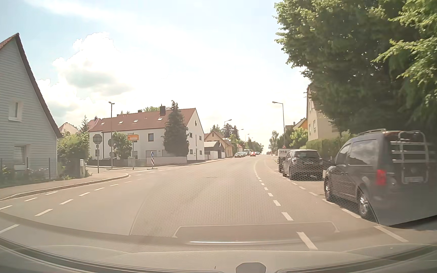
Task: Follow the waypoints while adhering to traffic rules and regulations
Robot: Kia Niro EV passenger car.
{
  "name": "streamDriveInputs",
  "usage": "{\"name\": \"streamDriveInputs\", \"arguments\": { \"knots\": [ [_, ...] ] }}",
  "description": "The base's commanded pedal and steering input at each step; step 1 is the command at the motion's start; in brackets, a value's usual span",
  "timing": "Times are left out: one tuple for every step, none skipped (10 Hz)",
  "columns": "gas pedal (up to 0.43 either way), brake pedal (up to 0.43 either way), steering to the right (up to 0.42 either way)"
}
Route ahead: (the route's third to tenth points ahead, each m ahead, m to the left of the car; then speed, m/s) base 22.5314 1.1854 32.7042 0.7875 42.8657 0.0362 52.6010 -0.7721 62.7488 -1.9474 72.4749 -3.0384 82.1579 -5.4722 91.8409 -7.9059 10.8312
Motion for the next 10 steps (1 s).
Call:
{"name": "streamDriveInputs", "arguments": {
  "knots": [
    [0.138, 0.000, 0.006],
    [0.138, 0.000, 0.006],
    [0.138, 0.000, 0.006],
    [0.138, 0.000, 0.006],
    [0.138, 0.000, 0.008],
    [0.150, 0.000, 0.008],
    [0.157, 0.000, 0.008],
    [0.169, 0.000, 0.008],
    [0.169, 0.000, 0.009],
    [0.169, 0.000, 0.011]
  ]
}}
